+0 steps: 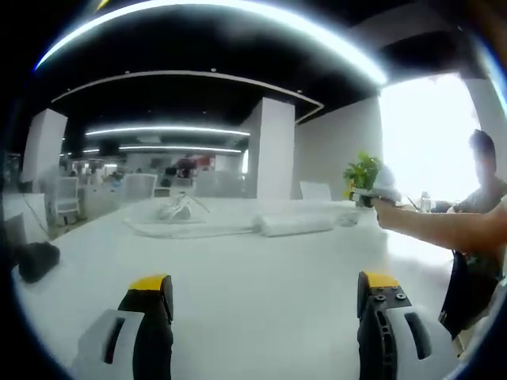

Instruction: Straighten the power strip on the desk, plug the charger into it

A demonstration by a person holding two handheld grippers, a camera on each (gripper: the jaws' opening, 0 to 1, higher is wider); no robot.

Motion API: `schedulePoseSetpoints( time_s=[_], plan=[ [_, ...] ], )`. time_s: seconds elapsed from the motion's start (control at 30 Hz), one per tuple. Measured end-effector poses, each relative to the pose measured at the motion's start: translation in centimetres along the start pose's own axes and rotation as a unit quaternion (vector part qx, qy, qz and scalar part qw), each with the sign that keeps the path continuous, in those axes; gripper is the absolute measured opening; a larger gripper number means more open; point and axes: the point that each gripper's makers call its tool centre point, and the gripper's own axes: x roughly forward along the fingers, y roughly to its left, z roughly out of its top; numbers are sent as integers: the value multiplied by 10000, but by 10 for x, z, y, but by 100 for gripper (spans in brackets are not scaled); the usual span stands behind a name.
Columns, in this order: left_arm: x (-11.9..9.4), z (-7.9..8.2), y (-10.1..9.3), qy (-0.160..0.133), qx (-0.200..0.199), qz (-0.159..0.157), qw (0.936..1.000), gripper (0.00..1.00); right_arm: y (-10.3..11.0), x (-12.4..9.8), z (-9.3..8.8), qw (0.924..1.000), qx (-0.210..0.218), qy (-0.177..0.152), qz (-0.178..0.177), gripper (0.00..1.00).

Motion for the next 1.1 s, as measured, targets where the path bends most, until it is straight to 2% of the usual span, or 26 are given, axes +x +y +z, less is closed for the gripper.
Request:
schedulePoseSetpoints(
  time_s=[0.27,0.47,0.77,0.83,1.1],
  plan=[
    [-1,0,0,21,13,-10,10000,99,4,10,-19,9993,-181,333,36,100],
    [1,1,-2,22,15,-23,10000,99,0,18,-33,9977,-46,672,-15,100],
    [4,0,-4,40,-12,-61,10000,99,-1,26,-42,9960,-1,886,-83,99],
    [5,-1,-4,49,-20,-75,10000,99,-2,27,-47,9945,-74,1042,-127,99],
    [6,-6,-2,112,-74,-97,9999,99,-1,32,-53,9922,-190,1231,-104,97]
  ],
)
